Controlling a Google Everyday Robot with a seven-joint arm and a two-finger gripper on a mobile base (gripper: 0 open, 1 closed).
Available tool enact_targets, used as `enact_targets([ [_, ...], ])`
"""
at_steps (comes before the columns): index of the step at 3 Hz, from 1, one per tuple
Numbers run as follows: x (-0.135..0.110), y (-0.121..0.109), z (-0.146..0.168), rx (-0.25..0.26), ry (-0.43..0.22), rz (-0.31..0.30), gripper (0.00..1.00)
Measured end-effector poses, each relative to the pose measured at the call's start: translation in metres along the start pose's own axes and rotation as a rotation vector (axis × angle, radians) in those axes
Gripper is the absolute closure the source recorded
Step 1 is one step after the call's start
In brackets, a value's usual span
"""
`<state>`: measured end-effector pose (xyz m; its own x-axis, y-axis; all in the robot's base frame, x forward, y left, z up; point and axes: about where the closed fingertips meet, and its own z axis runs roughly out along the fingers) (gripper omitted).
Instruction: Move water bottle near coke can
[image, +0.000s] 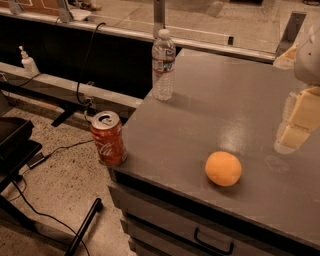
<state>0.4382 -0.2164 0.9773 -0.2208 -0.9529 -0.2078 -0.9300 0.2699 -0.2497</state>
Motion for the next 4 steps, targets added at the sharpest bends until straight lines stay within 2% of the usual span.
enact_targets([
  [1,-0.001,0.000,0.000,0.003,-0.001,-0.002,0.00],
  [2,-0.021,-0.024,0.009,0.029,-0.067,-0.037,0.00],
  [3,-0.062,-0.064,0.025,0.070,-0.207,-0.068,0.00],
  [4,-0.106,-0.103,0.040,0.094,-0.366,-0.052,0.00],
])
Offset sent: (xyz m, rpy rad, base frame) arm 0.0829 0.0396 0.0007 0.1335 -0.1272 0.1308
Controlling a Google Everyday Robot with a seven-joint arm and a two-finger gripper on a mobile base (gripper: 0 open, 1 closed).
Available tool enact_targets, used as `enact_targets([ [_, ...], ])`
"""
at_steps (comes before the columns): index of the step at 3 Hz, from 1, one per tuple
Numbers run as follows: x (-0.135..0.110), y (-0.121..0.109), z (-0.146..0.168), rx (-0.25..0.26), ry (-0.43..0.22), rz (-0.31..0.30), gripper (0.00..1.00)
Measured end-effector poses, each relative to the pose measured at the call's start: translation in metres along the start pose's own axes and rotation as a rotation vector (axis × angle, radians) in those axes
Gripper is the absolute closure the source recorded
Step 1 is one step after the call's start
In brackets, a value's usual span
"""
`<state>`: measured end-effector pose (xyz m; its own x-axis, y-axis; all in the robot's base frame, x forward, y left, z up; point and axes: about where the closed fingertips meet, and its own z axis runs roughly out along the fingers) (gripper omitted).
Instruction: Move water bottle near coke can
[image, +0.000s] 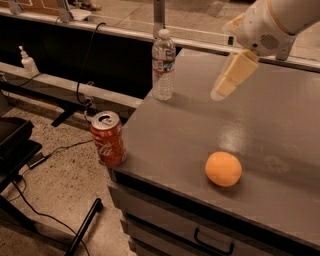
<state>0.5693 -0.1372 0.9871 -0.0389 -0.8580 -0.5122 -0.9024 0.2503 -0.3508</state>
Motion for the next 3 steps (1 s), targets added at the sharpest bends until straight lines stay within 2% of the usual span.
enact_targets([
  [1,-0.030,-0.032,0.028,0.014,-0.126,0.032,0.00],
  [2,-0.049,-0.057,0.053,0.013,-0.221,0.085,0.00],
  [3,-0.058,-0.071,0.074,0.004,-0.278,0.139,0.00],
])
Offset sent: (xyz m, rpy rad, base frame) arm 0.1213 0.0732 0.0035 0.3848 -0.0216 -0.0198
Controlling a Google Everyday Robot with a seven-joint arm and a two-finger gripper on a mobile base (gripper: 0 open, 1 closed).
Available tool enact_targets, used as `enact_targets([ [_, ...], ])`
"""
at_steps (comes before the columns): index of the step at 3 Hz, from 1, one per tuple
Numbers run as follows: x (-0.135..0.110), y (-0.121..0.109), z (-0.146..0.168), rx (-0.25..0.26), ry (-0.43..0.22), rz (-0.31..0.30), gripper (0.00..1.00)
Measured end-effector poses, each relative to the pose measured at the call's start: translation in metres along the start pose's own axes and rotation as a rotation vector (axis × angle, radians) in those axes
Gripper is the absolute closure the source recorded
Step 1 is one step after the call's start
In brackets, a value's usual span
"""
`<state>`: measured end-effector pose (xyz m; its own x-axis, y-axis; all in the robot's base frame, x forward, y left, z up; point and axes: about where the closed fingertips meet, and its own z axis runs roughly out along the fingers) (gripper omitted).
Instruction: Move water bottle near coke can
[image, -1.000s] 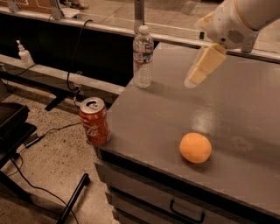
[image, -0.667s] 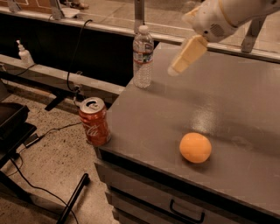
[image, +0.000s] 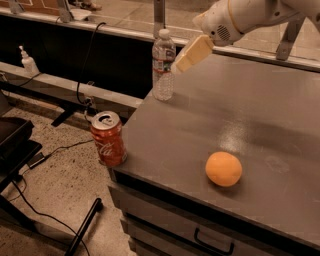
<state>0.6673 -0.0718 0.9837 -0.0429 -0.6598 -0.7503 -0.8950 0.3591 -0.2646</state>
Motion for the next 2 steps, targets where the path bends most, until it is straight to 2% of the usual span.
enact_targets([
  [1,-0.004,-0.005,0.024,-0.021,-0.049,0.057,0.00],
  [2,-0.011,0.001,0.047,-0.075,-0.078,0.072,0.28],
])
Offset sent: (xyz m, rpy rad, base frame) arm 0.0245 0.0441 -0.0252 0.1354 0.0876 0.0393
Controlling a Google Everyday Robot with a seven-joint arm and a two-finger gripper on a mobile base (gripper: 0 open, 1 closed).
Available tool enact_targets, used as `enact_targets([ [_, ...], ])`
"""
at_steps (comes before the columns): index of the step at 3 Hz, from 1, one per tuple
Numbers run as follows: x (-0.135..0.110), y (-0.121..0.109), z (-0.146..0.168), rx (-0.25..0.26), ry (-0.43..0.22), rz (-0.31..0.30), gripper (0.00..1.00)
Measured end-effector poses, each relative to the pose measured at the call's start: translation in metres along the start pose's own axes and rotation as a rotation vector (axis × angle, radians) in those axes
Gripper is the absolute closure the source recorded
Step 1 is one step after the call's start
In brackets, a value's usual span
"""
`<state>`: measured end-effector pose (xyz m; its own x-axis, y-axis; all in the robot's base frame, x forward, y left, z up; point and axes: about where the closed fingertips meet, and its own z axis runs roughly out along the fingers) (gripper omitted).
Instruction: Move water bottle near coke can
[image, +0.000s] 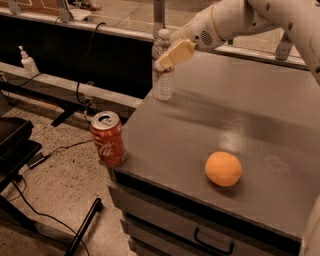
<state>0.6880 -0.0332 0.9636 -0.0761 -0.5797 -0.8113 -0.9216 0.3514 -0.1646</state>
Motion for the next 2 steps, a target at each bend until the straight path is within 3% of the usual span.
enact_targets([
  [1,-0.0090,0.0056,0.0133,-0.045,-0.010,-0.009,0.51],
  [2,-0.0133,0.0133,0.0204,-0.123,-0.031,0.007,0.75],
])
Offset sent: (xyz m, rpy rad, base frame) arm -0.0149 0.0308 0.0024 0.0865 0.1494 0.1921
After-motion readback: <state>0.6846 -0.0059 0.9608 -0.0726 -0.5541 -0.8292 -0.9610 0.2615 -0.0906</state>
